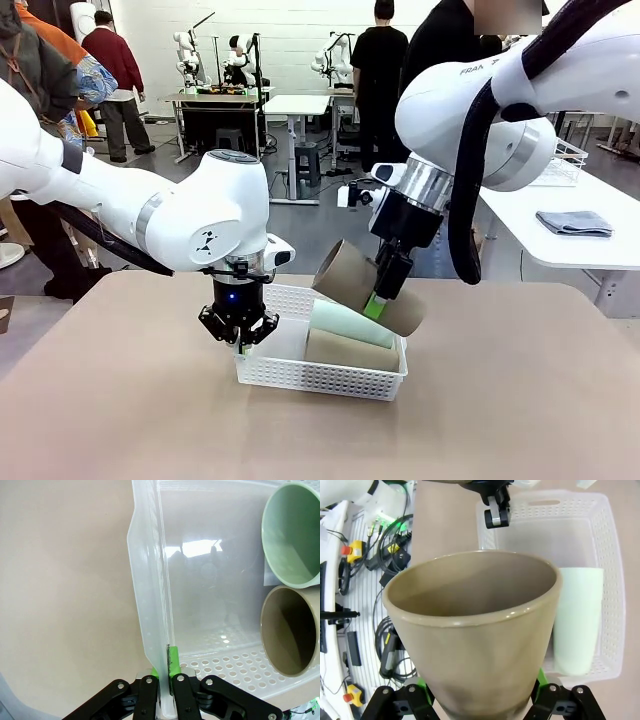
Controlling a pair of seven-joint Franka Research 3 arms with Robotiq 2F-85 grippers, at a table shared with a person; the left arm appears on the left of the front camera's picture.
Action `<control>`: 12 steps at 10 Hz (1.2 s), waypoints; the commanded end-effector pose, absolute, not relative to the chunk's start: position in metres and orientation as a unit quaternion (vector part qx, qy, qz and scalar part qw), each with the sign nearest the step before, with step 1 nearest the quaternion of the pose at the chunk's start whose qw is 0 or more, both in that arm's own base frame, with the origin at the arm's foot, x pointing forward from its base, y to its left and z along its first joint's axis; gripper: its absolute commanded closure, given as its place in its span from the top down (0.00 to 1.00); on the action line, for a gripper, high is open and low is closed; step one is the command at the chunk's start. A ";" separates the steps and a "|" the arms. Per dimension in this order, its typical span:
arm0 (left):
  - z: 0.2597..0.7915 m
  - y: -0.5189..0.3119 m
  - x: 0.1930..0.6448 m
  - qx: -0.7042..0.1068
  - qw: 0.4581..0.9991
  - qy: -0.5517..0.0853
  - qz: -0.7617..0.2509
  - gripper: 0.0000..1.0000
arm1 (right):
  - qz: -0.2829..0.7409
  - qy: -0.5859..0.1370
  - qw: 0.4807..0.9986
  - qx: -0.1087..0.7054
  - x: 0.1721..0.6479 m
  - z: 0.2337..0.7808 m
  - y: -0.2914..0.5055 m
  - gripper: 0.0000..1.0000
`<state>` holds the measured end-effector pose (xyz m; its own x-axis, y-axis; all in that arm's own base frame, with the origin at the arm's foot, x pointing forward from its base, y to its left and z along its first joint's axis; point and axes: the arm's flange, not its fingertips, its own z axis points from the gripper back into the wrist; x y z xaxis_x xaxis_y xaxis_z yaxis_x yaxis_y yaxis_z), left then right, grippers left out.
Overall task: Clean and organize the cups into the basket.
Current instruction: Pick up the Reusable plastic cup from the right side of the table and stack it inside the Organizing basket in the center of the table.
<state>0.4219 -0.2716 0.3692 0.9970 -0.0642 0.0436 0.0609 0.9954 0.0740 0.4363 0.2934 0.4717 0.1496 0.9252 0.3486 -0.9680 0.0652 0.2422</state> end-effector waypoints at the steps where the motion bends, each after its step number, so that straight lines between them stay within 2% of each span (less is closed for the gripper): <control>1: 0.370 -0.272 0.420 0.038 0.998 -0.024 -0.032 0.00 | 0.647 -0.046 0.731 0.211 0.433 0.470 0.294 0.84; 3: 0.370 -0.272 0.420 0.038 0.998 -0.024 -0.032 0.00 | 0.650 -0.050 0.728 0.212 0.436 0.471 0.294 0.84; 8: 0.370 -0.272 0.420 0.038 0.998 -0.024 -0.032 0.00 | 0.655 -0.056 0.739 0.146 0.451 0.442 0.315 0.84; 12: 0.370 -0.272 0.420 0.038 0.998 -0.024 -0.032 0.00 | 0.656 -0.057 0.740 0.137 0.472 0.418 0.332 0.84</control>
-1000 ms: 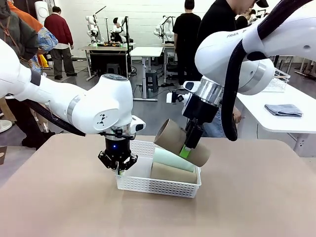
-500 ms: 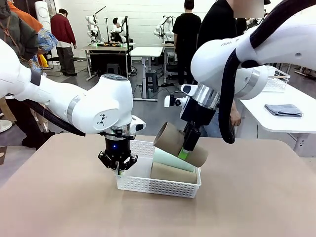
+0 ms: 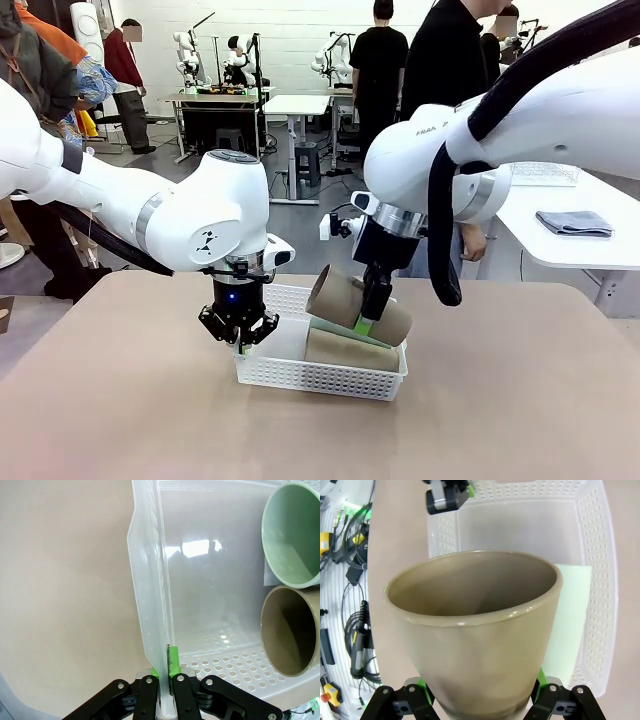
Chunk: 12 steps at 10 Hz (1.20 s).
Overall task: Clean and organize the cups into the basket.
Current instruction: Pick up the Reusable plastic cup from the right side of the table and stack it inside the Organizing basket in the center of the table.
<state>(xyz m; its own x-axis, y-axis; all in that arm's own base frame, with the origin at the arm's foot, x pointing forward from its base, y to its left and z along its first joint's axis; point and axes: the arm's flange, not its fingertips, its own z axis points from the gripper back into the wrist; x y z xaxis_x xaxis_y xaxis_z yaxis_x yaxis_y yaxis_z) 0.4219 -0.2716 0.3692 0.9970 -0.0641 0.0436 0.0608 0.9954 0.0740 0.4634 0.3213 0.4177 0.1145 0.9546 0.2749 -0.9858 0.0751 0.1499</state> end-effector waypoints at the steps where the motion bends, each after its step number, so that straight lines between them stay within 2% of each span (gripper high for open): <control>1: 0.370 -0.272 0.420 0.038 0.998 -0.024 -0.032 0.00 | 0.658 -0.055 0.739 0.131 0.475 0.414 0.335 0.84; 10: 0.370 -0.272 0.420 0.038 0.998 -0.024 -0.032 0.00 | 0.653 -0.044 0.744 0.133 0.484 0.395 0.322 0.84; 11: 0.370 -0.272 0.420 0.038 0.998 -0.024 -0.032 0.00 | 0.653 -0.043 0.743 0.137 0.484 0.393 0.321 0.96; 12: 0.370 -0.272 0.420 0.038 0.998 -0.024 -0.032 0.00 | 0.651 -0.042 0.745 0.139 0.484 0.392 0.319 1.00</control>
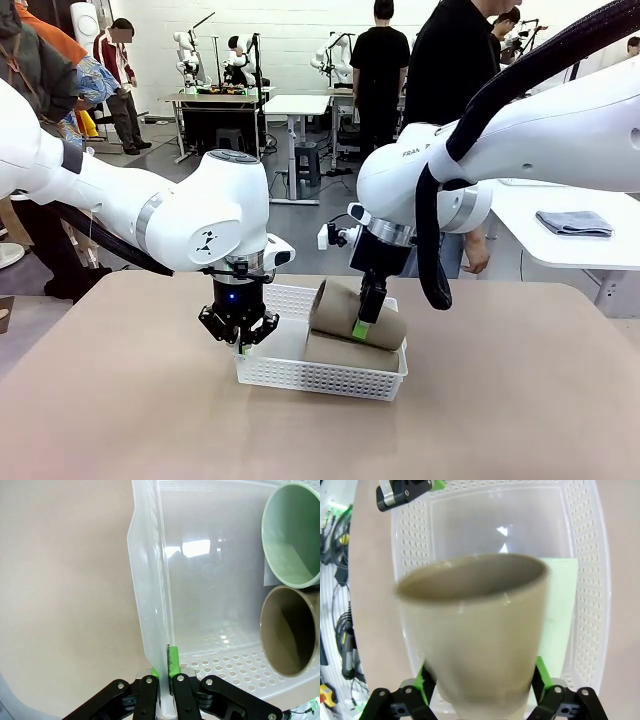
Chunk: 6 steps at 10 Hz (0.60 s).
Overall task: Clean and organize the cups into the basket.
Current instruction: Pick up the Reusable plastic cup from the right side of the table and stack it inside the Organizing basket in the center of the table.
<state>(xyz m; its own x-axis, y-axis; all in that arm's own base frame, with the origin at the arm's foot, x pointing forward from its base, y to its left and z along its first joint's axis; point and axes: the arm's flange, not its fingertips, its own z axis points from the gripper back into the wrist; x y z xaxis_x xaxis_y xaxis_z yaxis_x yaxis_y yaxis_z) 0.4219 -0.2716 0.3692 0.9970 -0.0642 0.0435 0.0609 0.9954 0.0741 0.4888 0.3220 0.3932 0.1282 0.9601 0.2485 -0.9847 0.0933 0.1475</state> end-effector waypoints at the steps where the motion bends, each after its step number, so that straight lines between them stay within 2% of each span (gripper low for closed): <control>1: 0.370 -0.272 0.420 0.038 0.998 -0.024 -0.032 0.00 | 0.651 -0.040 0.745 0.139 0.485 0.392 0.319 1.00; 6: 0.370 -0.272 0.420 0.038 0.998 -0.024 -0.032 0.00 | 0.652 -0.047 0.745 0.135 0.481 0.402 0.321 1.00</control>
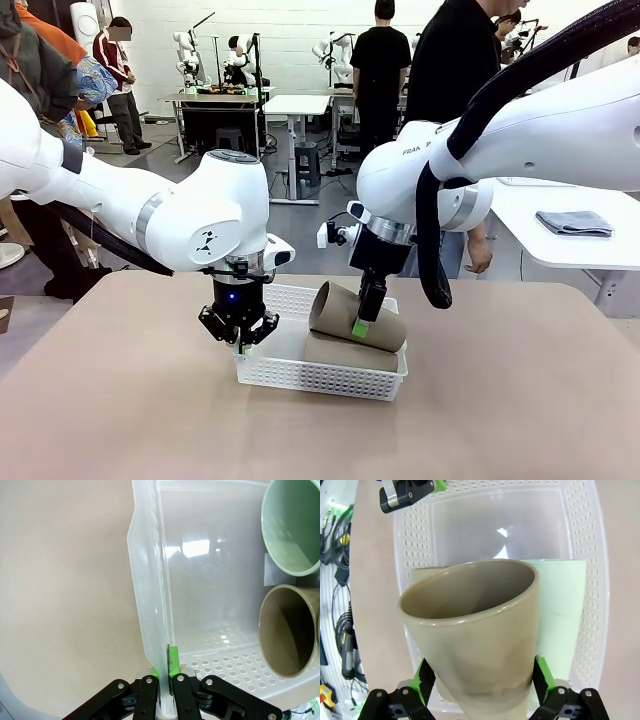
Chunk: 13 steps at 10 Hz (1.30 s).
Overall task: Clean and organize the cups into the basket.
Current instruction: Pick up the Reusable plastic cup from the right side of the table and stack it inside the Organizing basket in the center of the table.
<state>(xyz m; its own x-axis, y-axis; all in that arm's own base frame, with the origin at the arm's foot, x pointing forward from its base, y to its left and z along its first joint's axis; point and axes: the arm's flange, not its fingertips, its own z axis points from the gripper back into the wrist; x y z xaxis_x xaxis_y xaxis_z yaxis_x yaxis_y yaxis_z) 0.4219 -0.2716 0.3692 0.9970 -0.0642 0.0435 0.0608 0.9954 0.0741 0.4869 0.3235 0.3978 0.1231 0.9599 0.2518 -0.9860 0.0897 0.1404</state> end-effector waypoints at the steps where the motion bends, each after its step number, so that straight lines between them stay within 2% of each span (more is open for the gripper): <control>1: 0.370 -0.272 0.420 0.038 0.998 -0.024 -0.032 0.00 | 0.666 -0.076 0.731 0.127 0.473 0.409 0.312 1.00; 4: 0.370 -0.272 0.420 0.038 0.998 -0.024 -0.032 0.00 | 0.657 -0.190 0.693 0.229 0.448 0.452 0.234 1.00; 6: 0.370 -0.272 0.420 0.038 0.998 -0.024 -0.032 0.00 | 0.653 -0.239 0.655 0.296 0.448 0.455 0.173 1.00; 9: 0.370 -0.272 0.420 0.038 0.998 -0.024 -0.032 0.00 | 0.636 -0.280 0.631 0.347 0.454 0.428 0.102 1.00; 12: 0.370 -0.272 0.420 0.038 0.998 -0.024 -0.032 0.00 | 0.650 -0.341 0.567 0.374 0.453 0.417 0.055 1.00; 13: 0.370 -0.272 0.420 0.038 0.998 -0.024 -0.032 0.00 | 0.664 -0.341 0.555 0.368 0.457 0.416 0.049 1.00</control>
